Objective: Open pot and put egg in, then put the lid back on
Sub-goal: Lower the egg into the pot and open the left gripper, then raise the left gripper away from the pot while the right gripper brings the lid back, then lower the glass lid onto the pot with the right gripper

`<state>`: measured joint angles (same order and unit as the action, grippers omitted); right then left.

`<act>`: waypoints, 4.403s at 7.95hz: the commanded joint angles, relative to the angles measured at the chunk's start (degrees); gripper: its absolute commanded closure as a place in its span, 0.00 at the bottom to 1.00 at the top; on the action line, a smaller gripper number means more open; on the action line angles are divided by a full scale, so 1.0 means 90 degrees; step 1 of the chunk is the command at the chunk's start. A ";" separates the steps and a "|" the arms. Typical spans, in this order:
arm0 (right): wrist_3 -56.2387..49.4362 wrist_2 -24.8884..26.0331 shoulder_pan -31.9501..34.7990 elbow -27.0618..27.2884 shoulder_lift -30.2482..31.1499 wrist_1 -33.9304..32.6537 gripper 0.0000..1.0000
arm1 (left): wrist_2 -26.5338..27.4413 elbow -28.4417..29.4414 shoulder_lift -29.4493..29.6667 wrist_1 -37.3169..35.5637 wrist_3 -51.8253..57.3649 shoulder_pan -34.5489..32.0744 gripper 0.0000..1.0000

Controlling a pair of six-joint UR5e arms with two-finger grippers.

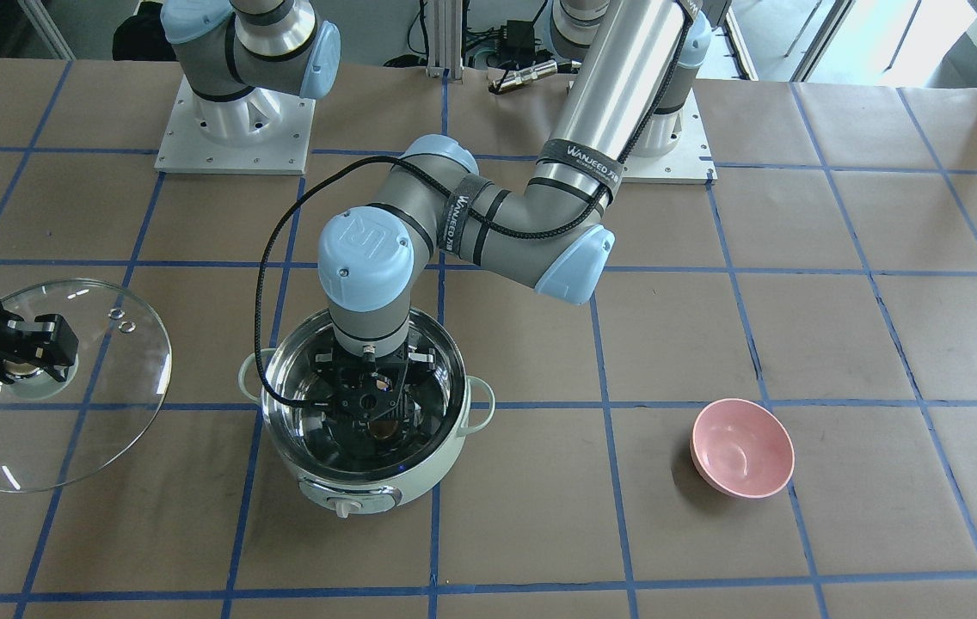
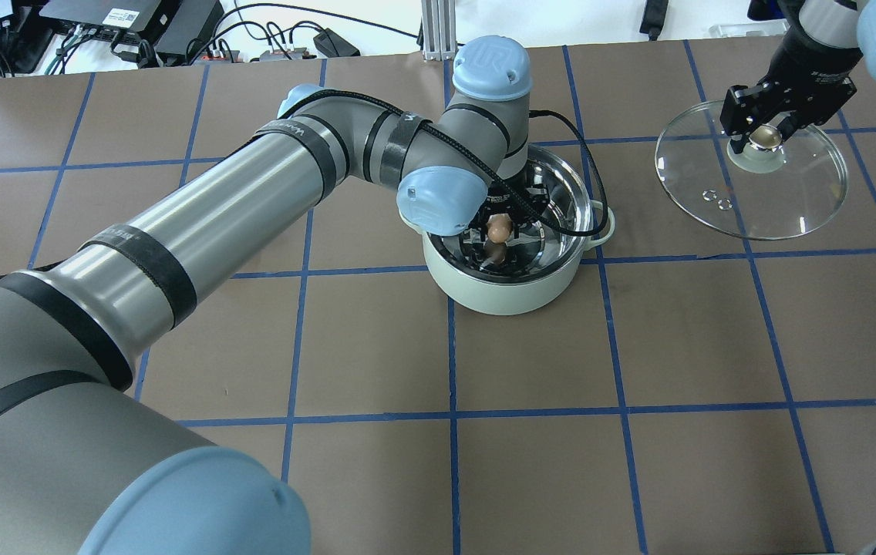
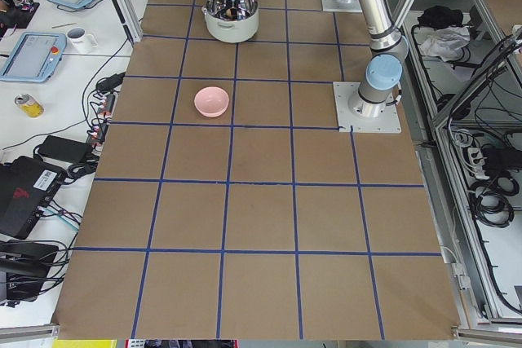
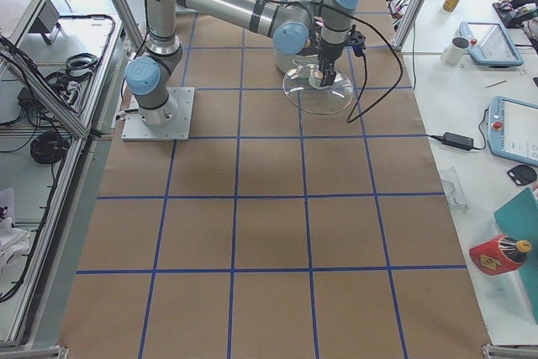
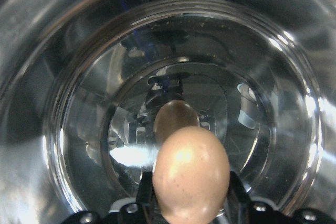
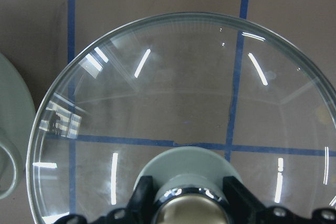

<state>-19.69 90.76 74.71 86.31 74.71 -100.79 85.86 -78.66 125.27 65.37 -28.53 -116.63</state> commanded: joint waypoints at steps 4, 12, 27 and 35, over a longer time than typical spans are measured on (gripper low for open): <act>0.0010 -0.0036 0.0000 0.0000 -0.0001 -0.0012 1.00 | 0.0010 -0.0001 -0.0285 -0.0017 0.0006 -0.0019 0.08; 0.2193 -0.0016 0.1648 0.0010 0.0215 -0.0266 1.00 | 0.0088 -0.0672 -0.2802 0.1104 0.1553 0.1959 0.00; 0.4150 -0.0446 0.3076 0.0596 -0.0284 -0.1799 1.00 | 0.0635 -0.1153 -0.3861 0.2278 0.3503 0.2764 0.00; 0.4160 -0.0446 0.3096 0.0596 -0.0430 -0.1799 1.00 | 0.0645 -0.1153 -0.3831 0.2268 0.3493 0.2764 0.00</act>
<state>17.74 86.74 102.58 91.64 71.00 -117.17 91.57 -89.04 90.76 85.80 2.98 -91.76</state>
